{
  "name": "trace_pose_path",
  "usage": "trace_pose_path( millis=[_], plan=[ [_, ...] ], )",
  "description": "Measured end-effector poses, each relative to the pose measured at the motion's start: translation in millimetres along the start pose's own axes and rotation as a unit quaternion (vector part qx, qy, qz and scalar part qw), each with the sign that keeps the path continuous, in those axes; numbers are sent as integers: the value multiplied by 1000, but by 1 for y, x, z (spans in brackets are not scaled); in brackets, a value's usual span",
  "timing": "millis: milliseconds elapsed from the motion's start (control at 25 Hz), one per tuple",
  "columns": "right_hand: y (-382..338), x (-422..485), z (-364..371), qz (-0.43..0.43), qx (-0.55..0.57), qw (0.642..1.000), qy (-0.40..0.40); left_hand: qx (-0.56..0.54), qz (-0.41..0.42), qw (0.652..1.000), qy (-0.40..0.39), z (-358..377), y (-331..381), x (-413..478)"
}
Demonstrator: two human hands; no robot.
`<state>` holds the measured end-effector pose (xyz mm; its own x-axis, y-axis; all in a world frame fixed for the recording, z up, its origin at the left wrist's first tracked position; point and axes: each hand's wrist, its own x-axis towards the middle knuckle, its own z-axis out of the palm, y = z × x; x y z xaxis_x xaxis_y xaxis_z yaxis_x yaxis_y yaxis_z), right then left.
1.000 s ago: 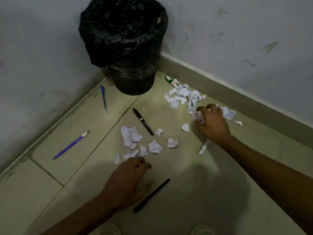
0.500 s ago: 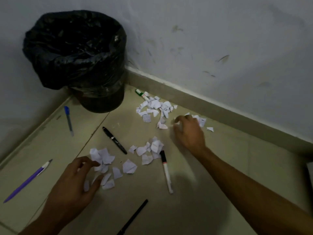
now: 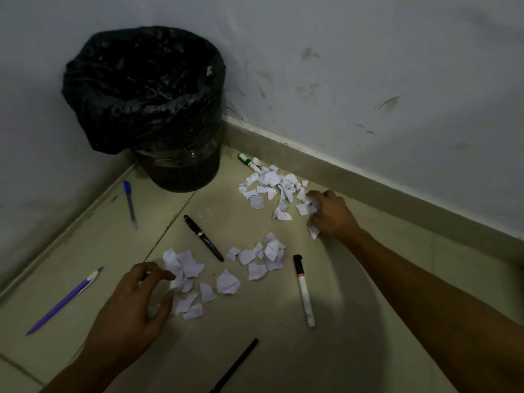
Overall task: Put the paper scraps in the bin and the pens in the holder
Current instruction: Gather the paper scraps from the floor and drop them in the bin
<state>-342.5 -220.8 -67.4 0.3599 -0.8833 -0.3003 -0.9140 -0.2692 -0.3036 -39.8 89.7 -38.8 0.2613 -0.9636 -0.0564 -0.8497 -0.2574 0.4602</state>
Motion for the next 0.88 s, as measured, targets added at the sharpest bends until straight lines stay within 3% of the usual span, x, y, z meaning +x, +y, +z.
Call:
trace_pose_path(
  millis=[280, 440, 600, 680, 880],
  plan=[
    [-67, -27, 19, -167, 9, 983, -82, -13, -7, 1000, 3, -3, -10, 2],
    [-78, 22, -10, -122, -16, 991, 54, -1, -23, 1000, 15, -10, -17, 12],
    [-69, 66, -6, -80, -55, 995, -22, 6, -39, 999, 16, -8, -23, 24],
    [-57, 52, 3, -62, -38, 997, -12, 22, -48, 999, 4, -3, -29, 27],
    [-54, 1, 32, -131, -36, 991, 1, 103, -59, 989, -86, 18, -33, 30]
  ],
)
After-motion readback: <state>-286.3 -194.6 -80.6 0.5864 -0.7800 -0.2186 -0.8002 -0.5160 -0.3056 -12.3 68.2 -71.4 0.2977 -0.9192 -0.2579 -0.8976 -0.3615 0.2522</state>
